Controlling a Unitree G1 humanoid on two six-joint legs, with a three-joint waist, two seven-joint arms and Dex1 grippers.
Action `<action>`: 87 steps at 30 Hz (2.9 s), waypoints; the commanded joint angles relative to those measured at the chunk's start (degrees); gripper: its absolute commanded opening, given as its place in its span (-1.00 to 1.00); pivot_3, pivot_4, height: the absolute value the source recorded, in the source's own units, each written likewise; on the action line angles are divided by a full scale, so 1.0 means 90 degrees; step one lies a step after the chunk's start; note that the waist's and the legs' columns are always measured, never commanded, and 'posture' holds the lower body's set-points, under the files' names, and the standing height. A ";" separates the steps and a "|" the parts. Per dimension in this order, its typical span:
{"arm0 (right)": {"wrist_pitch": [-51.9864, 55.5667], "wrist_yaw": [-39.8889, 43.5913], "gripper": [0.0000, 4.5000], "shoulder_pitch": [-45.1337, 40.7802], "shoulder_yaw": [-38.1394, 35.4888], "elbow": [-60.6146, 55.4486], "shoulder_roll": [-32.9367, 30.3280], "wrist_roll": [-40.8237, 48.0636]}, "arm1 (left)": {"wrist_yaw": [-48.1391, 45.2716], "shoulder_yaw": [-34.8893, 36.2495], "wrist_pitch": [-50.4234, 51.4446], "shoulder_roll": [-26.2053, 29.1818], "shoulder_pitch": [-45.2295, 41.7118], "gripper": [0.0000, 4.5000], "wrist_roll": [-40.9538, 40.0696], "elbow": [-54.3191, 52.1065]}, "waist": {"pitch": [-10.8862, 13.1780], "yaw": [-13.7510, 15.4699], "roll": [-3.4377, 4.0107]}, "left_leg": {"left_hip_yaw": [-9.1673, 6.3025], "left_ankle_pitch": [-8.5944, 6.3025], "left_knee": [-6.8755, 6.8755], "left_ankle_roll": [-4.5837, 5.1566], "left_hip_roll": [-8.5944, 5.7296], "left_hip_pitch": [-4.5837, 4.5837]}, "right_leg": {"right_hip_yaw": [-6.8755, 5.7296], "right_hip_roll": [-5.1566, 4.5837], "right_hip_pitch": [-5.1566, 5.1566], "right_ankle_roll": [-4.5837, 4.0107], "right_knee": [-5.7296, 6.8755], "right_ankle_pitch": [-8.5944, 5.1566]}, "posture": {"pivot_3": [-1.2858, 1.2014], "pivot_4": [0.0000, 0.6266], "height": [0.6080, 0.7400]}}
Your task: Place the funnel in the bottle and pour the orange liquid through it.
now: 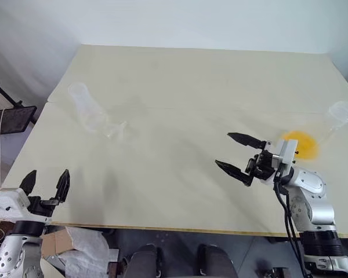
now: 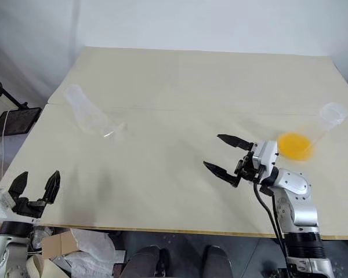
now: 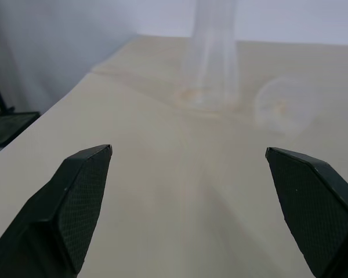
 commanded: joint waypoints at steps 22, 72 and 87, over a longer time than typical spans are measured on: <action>-0.0328 0.0016 0.99 -0.0025 0.0280 0.0086 0.0442 -0.0195 | -0.0050 -0.1182 0.1453 0.2374 -0.5031 1.00 0.0675 0.3677 | 0.0003 -0.0167 -0.0006 | 0.0006 0.0001 -0.0002 -0.0007 0.0002 0.0000 | -0.0023 0.0015 -0.0011 0.0000 0.0023 0.0000 | 0.03 -0.52 1.00; -0.0108 -0.1387 1.00 0.3856 -0.2628 -0.2494 -0.0344 0.0171 | -0.4053 -0.4713 -0.0030 -0.0448 -0.7240 0.05 0.1034 0.4713 | 0.0021 -0.0041 -0.0035 | 0.0046 0.0003 0.0003 -0.0005 -0.0013 -0.0001 | -0.0037 0.0034 -0.0010 0.0003 -0.0001 0.0001 | 0.03 -0.52 1.00; 0.0113 -0.1938 1.00 0.3823 -0.2140 -0.3030 -0.0208 0.0079 | -0.4630 -0.4495 -0.0307 -0.0880 -0.7198 0.99 0.0937 0.4988 | 0.0021 0.0006 -0.0035 | 0.0049 0.0004 0.0005 0.0003 0.0004 -0.0004 | -0.0027 0.0019 -0.0013 0.0001 -0.0007 0.0000 | 0.03 -0.52 1.00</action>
